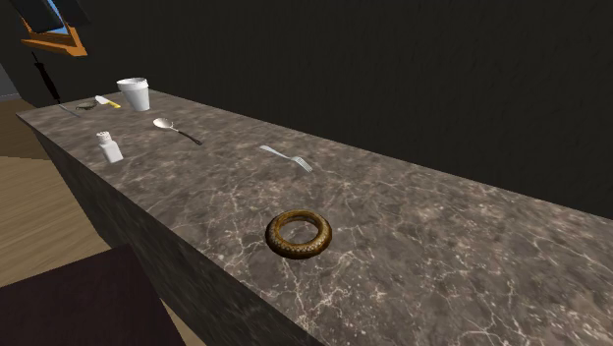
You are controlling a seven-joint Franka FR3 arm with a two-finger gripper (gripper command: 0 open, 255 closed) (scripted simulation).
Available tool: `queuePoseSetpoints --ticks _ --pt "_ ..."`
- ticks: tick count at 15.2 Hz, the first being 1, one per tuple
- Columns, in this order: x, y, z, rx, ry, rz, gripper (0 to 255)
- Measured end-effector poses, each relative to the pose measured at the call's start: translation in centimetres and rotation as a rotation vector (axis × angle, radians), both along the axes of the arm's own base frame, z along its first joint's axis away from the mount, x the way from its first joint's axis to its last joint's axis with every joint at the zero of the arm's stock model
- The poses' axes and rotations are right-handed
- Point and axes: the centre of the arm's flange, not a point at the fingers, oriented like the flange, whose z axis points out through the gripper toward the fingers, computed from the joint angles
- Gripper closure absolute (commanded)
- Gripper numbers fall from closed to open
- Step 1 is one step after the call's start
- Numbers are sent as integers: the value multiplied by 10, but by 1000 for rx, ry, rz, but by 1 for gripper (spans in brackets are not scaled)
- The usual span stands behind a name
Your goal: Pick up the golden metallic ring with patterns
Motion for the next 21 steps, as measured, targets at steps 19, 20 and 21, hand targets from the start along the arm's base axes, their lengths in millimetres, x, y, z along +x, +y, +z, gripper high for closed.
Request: queuePoseSetpoints --ticks 19,20,21 --pt "134 -27 -178 -77 54 -91 0" --pt "144 -29 -188 -82 57 -96 0" --pt "153 -31 -200 -86 61 -101 0"
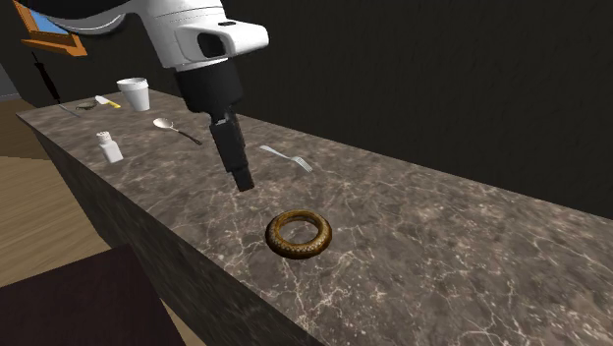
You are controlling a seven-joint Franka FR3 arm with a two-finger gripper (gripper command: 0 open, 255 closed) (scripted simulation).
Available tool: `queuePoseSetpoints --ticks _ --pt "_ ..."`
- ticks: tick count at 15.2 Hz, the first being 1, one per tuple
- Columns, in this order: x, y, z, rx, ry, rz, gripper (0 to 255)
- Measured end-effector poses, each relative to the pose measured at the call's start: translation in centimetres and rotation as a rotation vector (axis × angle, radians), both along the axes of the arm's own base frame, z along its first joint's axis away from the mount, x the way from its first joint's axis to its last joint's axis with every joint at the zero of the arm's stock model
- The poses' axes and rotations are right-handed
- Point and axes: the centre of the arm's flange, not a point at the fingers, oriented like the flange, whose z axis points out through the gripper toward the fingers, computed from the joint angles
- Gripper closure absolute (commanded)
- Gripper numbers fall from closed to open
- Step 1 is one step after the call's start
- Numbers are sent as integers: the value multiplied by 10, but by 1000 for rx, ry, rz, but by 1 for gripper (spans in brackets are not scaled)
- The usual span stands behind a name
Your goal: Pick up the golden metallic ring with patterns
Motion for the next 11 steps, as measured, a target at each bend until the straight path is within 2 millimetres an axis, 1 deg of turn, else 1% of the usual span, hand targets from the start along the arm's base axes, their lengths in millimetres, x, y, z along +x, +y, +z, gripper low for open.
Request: queuePoseSetpoints --ticks 6,10,11 --pt "43 -17 -62 -27 18 -32 0" --pt "70 -32 -106 -45 31 -53 0" --pt "77 -38 -115 -49 34 -58 0"
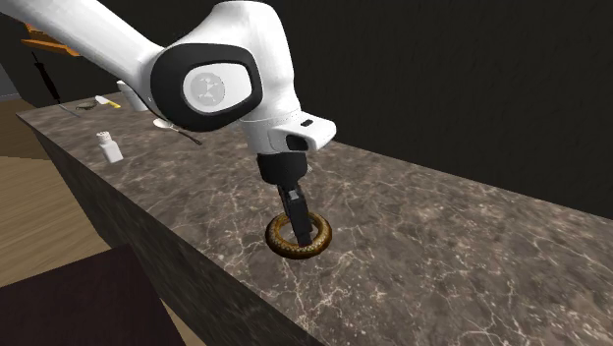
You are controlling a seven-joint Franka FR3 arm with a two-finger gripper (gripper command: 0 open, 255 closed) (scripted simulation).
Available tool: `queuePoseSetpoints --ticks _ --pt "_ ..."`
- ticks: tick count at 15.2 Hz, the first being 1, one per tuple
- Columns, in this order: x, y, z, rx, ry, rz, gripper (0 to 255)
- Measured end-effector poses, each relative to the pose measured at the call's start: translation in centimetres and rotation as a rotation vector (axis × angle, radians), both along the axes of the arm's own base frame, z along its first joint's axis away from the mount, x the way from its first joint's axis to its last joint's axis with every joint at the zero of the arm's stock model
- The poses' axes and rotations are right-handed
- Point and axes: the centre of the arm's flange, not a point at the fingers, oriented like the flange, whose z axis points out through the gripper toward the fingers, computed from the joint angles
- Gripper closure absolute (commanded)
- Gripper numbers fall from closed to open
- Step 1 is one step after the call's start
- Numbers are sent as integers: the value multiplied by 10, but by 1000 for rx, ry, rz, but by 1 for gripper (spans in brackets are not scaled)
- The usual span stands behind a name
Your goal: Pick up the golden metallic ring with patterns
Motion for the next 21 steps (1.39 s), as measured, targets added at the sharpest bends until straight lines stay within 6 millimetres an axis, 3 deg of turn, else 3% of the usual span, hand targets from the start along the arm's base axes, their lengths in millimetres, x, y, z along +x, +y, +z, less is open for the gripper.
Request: queuePoseSetpoints --ticks 9,10,21 --pt "9 -3 -52 -5 4 -6 0" --pt "9 -3 -54 -5 4 -6 255" --pt "9 -3 -53 -5 4 -6 255"
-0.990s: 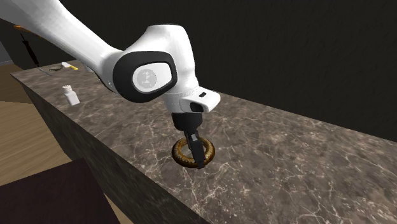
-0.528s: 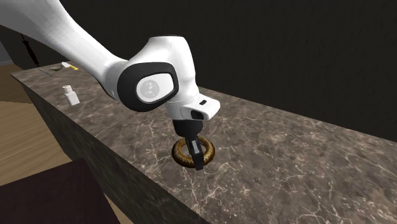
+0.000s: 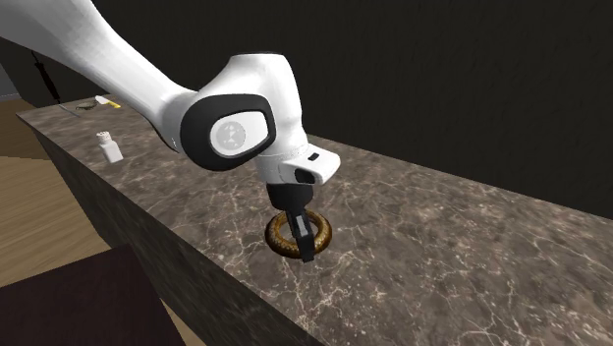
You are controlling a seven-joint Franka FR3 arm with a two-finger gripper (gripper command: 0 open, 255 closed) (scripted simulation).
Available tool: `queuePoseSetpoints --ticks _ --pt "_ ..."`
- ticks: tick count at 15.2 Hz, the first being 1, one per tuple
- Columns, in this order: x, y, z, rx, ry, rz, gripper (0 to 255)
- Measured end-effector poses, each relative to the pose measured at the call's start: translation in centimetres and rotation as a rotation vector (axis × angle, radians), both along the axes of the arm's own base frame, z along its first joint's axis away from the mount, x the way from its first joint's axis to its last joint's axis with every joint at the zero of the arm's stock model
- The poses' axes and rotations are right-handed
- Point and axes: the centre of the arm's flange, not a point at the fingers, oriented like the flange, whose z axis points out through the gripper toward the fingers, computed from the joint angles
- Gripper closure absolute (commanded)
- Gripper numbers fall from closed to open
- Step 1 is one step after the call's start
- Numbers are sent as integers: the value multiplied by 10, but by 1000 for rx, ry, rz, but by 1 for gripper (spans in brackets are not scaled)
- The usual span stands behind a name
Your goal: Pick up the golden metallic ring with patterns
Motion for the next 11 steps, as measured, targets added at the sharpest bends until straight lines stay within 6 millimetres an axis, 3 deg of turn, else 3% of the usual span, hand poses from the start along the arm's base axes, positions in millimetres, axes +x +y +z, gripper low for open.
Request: queuePoseSetpoints --ticks 11 --pt "-1 -1 56 0 0 0 255"
